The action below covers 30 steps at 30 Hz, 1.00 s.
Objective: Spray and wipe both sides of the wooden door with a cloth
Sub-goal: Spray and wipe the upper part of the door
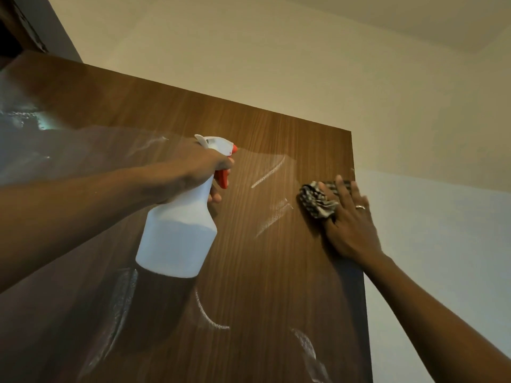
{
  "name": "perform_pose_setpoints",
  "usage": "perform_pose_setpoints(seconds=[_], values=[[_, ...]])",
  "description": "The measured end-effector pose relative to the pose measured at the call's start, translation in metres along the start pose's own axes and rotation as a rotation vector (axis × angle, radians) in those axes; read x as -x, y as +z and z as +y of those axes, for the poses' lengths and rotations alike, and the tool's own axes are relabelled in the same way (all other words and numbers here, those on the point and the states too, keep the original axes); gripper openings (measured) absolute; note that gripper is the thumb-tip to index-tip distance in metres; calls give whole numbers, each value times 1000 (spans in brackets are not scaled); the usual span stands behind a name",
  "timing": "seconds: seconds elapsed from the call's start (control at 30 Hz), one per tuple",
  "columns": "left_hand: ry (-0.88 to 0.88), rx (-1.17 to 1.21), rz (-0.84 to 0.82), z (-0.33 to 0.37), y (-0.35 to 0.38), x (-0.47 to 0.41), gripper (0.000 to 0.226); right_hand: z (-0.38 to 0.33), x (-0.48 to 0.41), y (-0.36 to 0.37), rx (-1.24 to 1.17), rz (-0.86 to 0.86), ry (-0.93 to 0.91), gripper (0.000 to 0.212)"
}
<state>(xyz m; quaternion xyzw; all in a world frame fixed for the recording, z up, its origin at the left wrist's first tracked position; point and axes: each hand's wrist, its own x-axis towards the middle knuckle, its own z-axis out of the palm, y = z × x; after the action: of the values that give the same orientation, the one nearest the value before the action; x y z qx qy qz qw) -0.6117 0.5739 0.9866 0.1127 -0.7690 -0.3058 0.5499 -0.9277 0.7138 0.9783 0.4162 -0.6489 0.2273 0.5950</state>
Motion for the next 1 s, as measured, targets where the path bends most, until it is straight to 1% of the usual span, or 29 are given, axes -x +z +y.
perform_pose_setpoints(seconds=[0.07, 0.13, 0.17, 0.2, 0.23, 0.3, 0.37, 0.43, 0.5, 0.57, 0.67, 0.73, 0.77, 0.83, 0.93, 1.0], values=[[-10, 5, -8, -6, -3, 6, 26, 9, -10, -4, -27, 5, 141, 64], [11, -10, -5, -12, -6, 9, 27, 1, -42, -11, -106, 22, 297, 62], [23, -10, -3, -14, -8, 9, 27, -7, -60, -13, -122, 29, 351, 61], [33, -4, -5, -16, -9, 9, 28, -18, -75, -14, -106, 28, 363, 61], [41, -1, -6, -18, -10, 8, 29, -30, -86, -13, -76, 20, 328, 61], [58, 0, 0, -22, -13, 5, 30, -56, -89, -8, -36, 9, 165, 63], [53, 17, 16, -29, -16, 4, 30, -74, -65, 3, -18, -2, 0, 63], [41, 26, 30, -37, -18, 4, 32, -75, -29, 9, -26, 0, -81, 60], [33, 24, 29, -46, -22, 4, 34, -60, 1, 9, -33, -1, -67, 60], [24, 24, 44, -53, -28, 5, 33, -43, 6, 6, -31, 10, 46, 64], [18, 29, 88, -58, -41, 4, 30, -47, -37, -2, -23, 42, 248, 63], [30, 7, 107, -58, -47, 3, 31, -70, -76, -4, -40, 58, 283, 60], [40, -2, 115, -57, -50, 2, 31, -85, -92, -3, -49, 58, 254, 60], [60, -3, 128, -55, -52, 1, 29, -115, -105, 3, -53, 52, 139, 62], [69, 8, 125, -54, -53, 4, 28, -137, -71, 14, -42, 42, -16, 61], [55, 9, 117, -57, -56, 6, 28, -131, -37, 17, -30, 27, -74, 62]])
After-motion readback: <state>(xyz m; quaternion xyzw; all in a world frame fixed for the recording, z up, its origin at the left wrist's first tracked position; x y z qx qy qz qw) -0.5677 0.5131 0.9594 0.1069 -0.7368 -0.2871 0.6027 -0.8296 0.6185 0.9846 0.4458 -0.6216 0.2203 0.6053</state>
